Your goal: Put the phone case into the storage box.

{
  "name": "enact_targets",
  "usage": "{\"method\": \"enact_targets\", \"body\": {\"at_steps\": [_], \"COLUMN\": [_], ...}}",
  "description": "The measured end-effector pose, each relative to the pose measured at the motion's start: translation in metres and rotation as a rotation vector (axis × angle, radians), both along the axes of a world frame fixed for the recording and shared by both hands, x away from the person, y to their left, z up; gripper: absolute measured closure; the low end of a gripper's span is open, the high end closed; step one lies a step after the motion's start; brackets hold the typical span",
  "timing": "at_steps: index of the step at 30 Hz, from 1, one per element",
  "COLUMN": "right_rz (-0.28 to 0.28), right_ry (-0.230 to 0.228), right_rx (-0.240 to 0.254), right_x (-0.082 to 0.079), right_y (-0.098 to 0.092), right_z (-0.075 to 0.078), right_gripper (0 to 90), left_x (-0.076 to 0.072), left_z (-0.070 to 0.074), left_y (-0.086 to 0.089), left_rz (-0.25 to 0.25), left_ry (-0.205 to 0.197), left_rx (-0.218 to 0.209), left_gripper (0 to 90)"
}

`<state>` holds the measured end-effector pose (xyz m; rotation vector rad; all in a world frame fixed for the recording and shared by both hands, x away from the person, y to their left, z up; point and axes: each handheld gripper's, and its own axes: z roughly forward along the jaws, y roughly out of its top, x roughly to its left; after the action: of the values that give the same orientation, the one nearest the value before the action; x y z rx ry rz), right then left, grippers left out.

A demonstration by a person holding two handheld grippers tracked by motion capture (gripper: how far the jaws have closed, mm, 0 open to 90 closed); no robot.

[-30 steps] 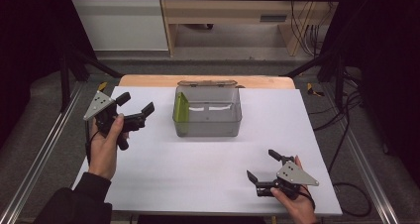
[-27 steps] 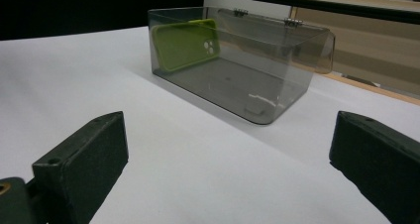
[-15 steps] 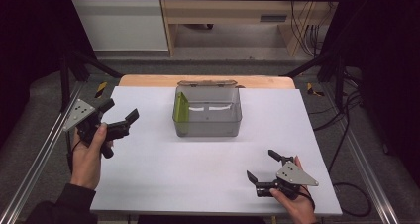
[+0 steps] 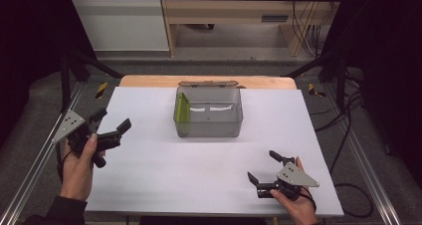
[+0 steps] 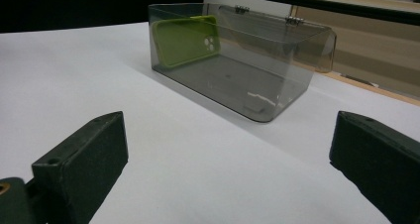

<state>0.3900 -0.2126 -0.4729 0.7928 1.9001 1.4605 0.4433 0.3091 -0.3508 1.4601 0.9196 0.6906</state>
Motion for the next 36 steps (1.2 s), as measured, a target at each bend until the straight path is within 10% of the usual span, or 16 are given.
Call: {"method": "enact_targets", "body": {"at_steps": [36], "right_rz": [-0.004], "right_ry": [0.003], "right_rx": [0.000], "right_x": [0.001], "right_y": [0.000], "right_z": [-0.001], "right_gripper": [1.7], "left_x": [-0.034], "left_z": [-0.051], "left_y": [0.003], "left_rz": [-0.023], "left_ry": [0.000], "left_rx": [-0.033], "left_gripper": [1.5]}}
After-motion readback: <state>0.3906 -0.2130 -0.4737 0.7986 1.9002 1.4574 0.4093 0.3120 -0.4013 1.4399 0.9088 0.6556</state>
